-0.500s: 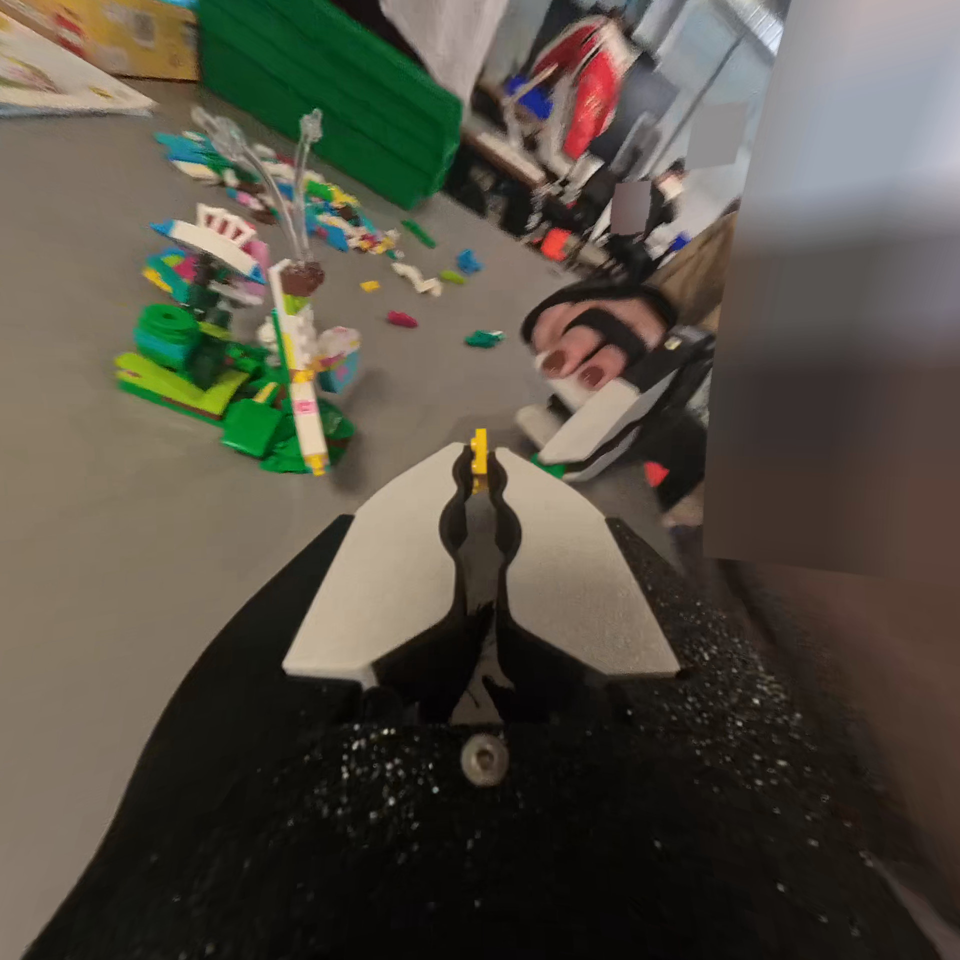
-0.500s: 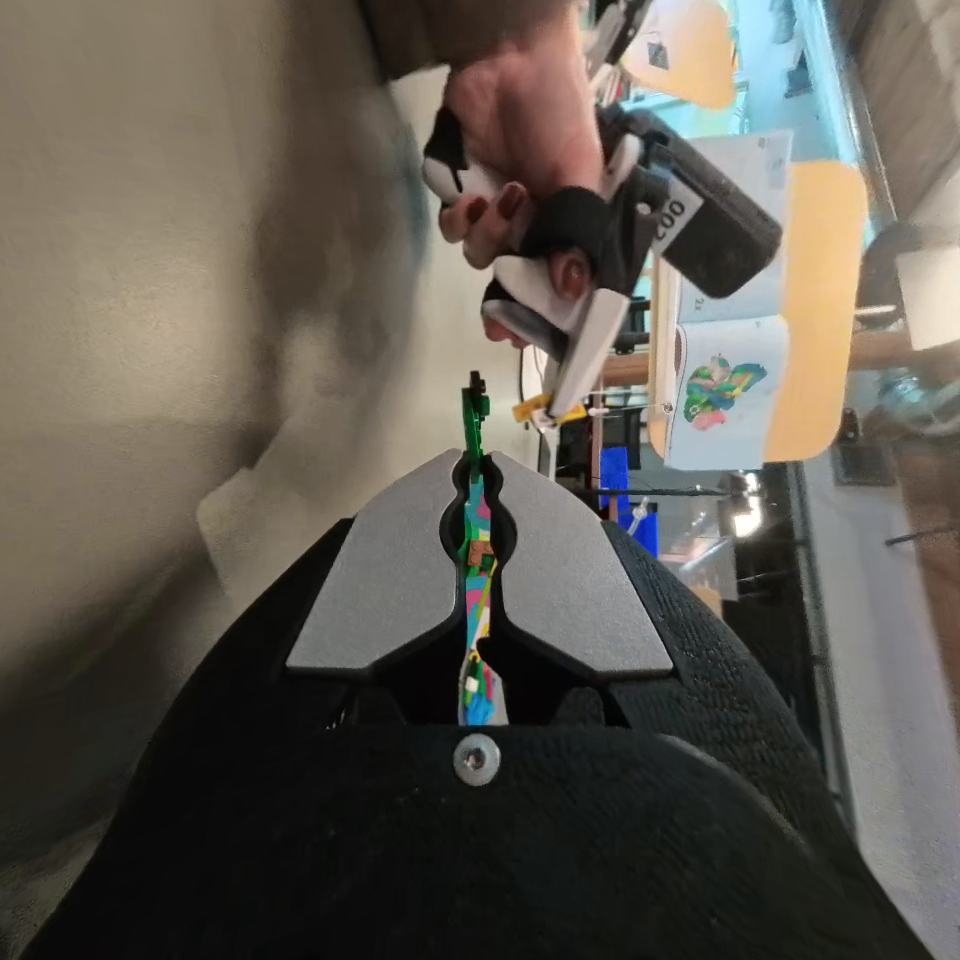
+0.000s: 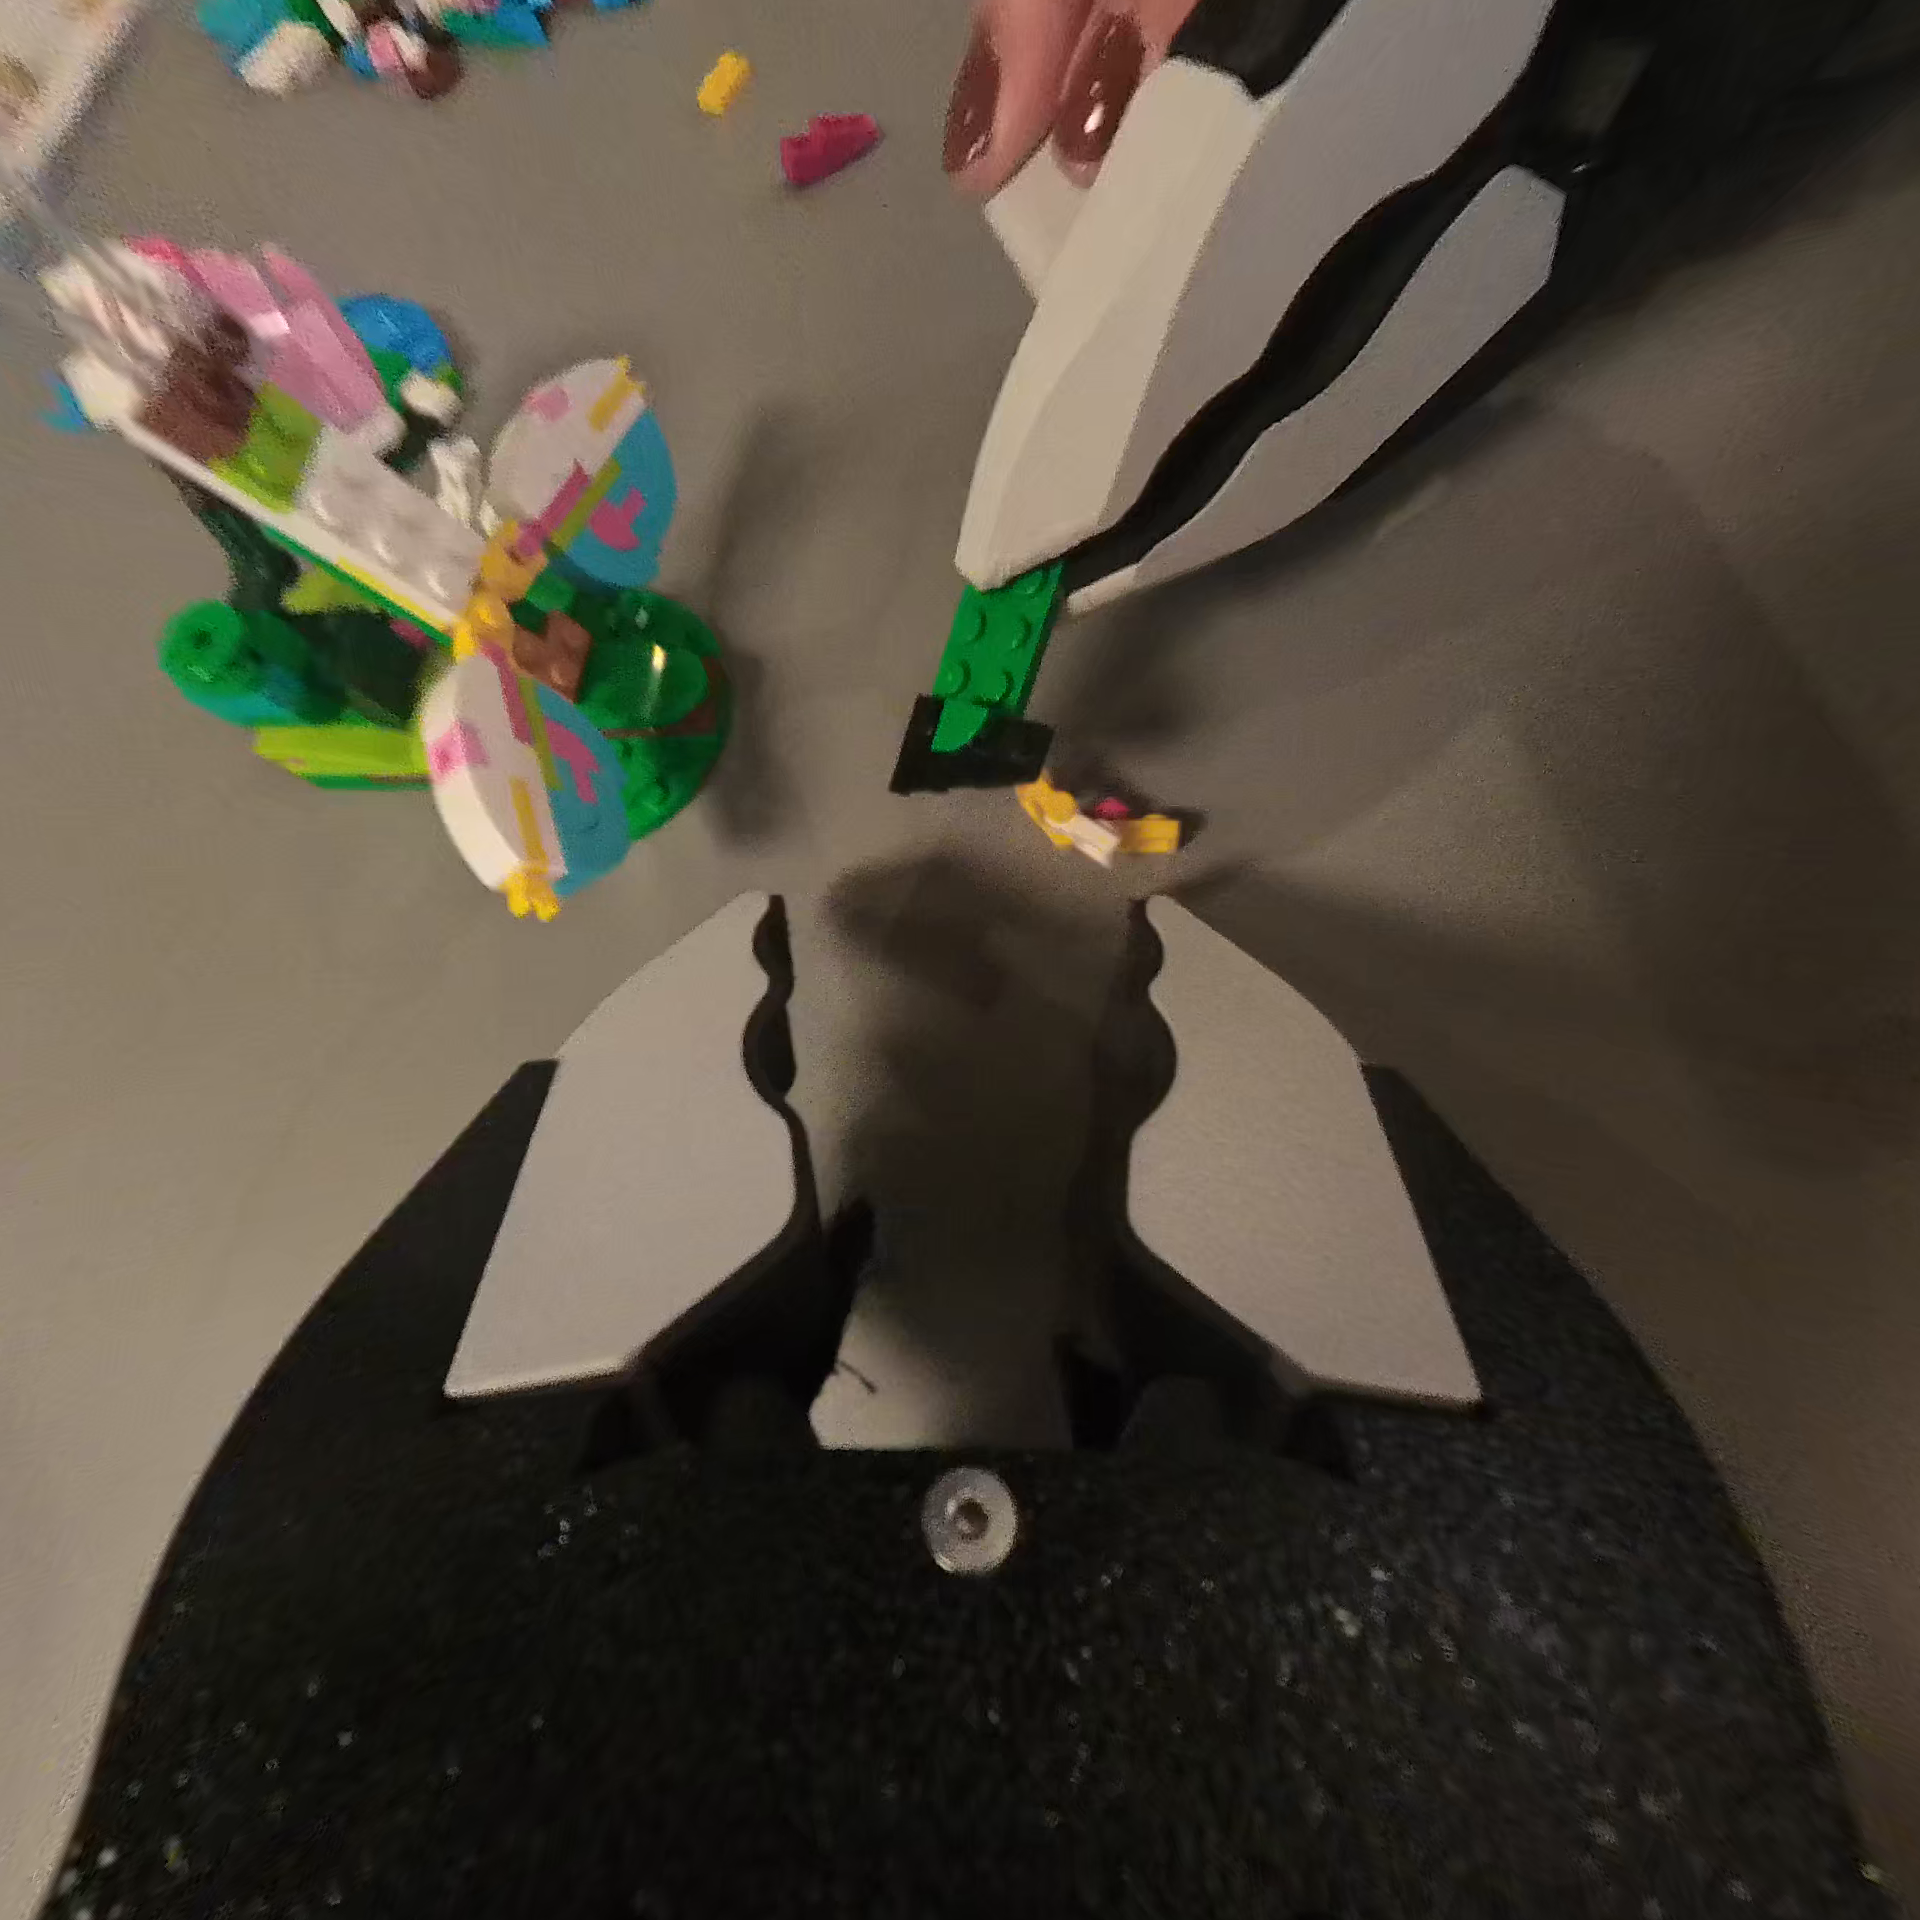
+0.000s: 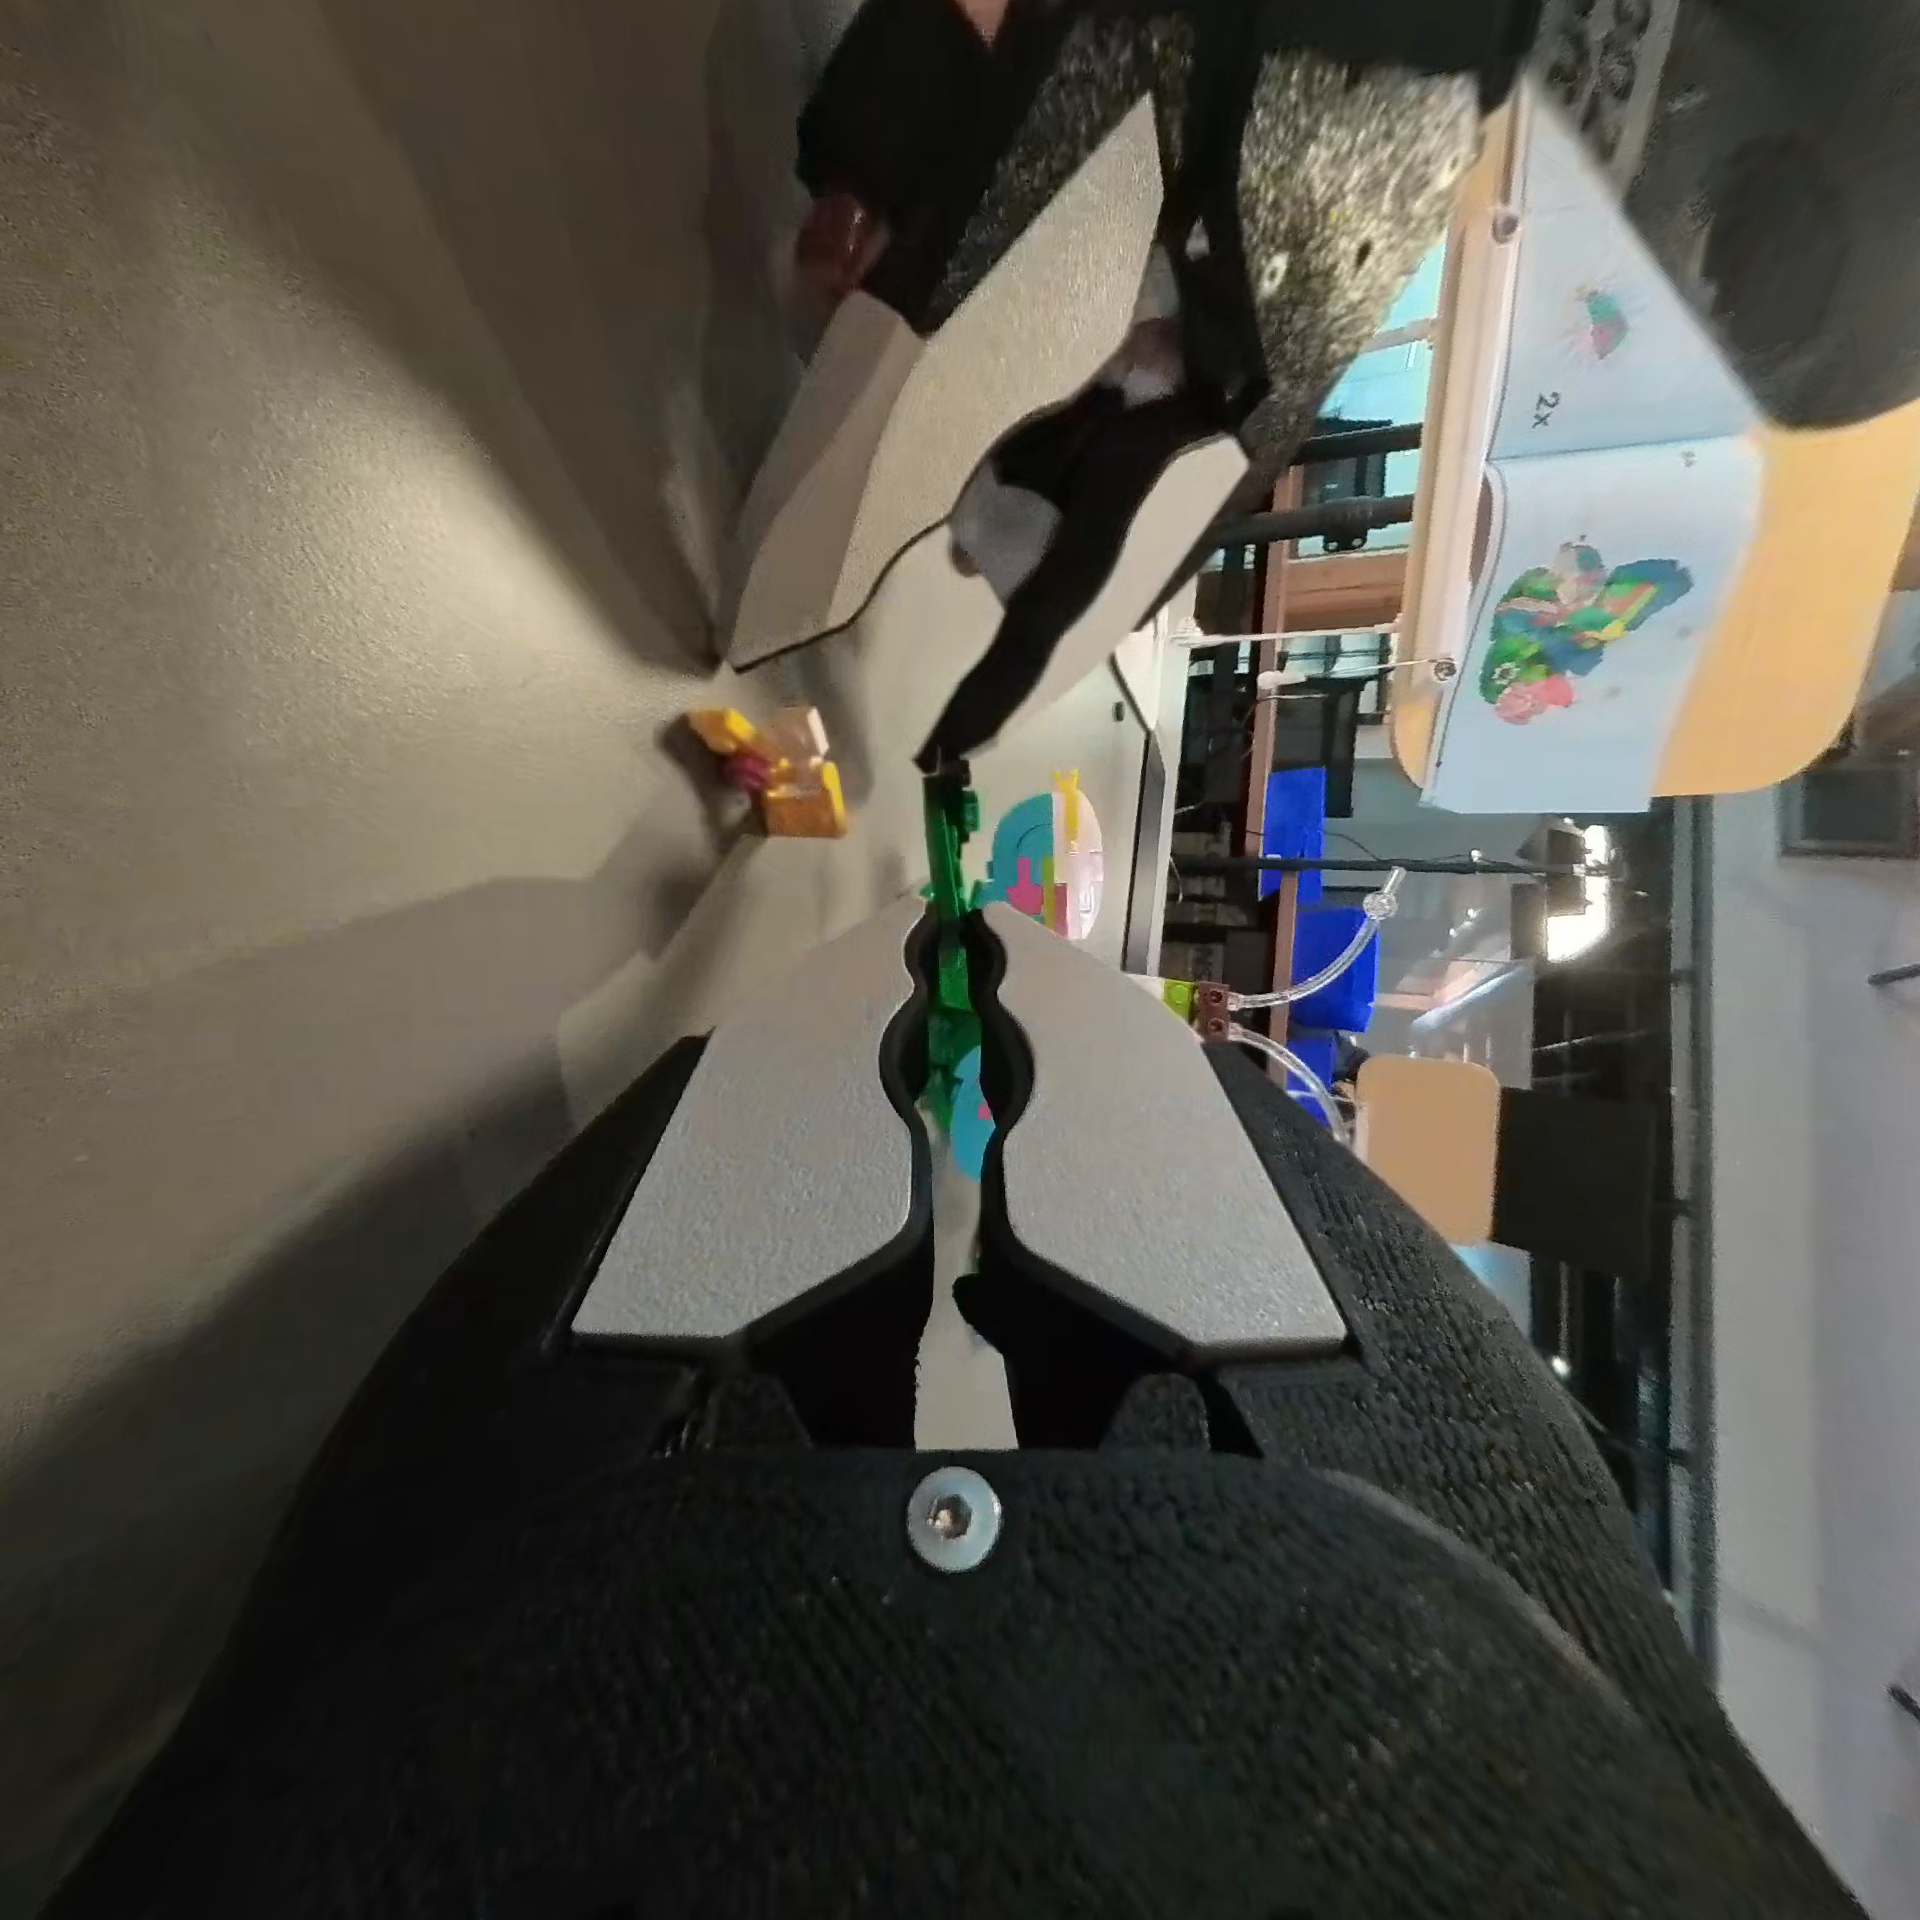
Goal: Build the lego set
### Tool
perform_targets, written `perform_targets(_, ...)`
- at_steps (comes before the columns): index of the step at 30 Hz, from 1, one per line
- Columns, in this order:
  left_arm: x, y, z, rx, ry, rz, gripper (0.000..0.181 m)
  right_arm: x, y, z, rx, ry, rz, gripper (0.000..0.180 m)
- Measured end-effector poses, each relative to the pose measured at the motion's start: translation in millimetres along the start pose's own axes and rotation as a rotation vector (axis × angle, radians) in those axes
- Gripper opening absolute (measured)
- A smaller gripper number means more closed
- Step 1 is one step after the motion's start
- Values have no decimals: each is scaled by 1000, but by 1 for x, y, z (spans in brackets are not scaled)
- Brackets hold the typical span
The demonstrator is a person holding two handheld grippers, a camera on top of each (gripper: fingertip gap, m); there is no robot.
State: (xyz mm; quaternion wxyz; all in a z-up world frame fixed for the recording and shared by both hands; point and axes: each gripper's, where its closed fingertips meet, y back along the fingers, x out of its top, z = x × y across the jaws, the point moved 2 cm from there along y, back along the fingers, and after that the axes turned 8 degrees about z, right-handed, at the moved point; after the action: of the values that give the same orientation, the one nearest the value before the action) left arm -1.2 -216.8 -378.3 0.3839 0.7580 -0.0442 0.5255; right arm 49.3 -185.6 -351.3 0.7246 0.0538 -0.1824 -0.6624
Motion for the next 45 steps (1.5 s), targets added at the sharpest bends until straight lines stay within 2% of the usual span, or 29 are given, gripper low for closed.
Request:
perform_targets(1,4,1,-1,29,-54,20,64,0,0,-1,10,-14,2,2)
perform_targets(3,16,3,0,73,-164,75,63,2,-1,-3,32,-53,11,2)
perform_targets(6,27,7,6,105,-311,114,38,4,-2,-5,48,-83,24,2)
perform_targets(8,25,6,9,110,-400,84,15,6,-2,-5,57,-108,35,2)
perform_targets(9,24,5,9,125,-442,67,12,6,-2,-5,59,-118,37,3)
perform_targets(14,23,4,9,153,-505,35,9,6,-1,-7,83,-176,53,3)
perform_targets(17,28,8,3,190,-475,41,5,10,-2,-3,89,-321,80,7)
perform_targets(21,29,7,4,208,-491,26,5,3,-8,-7,118,-394,-19,23)
perform_targets(23,28,5,5,212,-510,7,5,1,-11,-9,119,-375,-67,18)
perform_targets(24,27,4,6,204,-514,-6,5,0,-11,-9,109,-353,-83,5)
perform_targets(25,26,3,7,200,-507,-11,5,0,-11,-8,107,-326,-91,3)
perform_targets(28,31,7,7,166,-390,39,4,2,-8,-2,53,-165,-91,3)
perform_targets(31,39,16,4,88,-168,152,3,15,-7,-3,5,83,-67,3)
perform_targets(34,30,18,-5,68,-43,153,3,16,-6,1,-44,204,-72,3)
perform_targets(39,15,13,-14,145,-99,49,3,3,-2,2,-42,139,-77,3)
perform_targets(42,5,9,-16,191,-172,-44,4,-10,3,5,-31,27,-103,3)
perform_targets(45,7,7,-13,180,-172,-30,4,-45,35,24,-86,-130,-207,2)
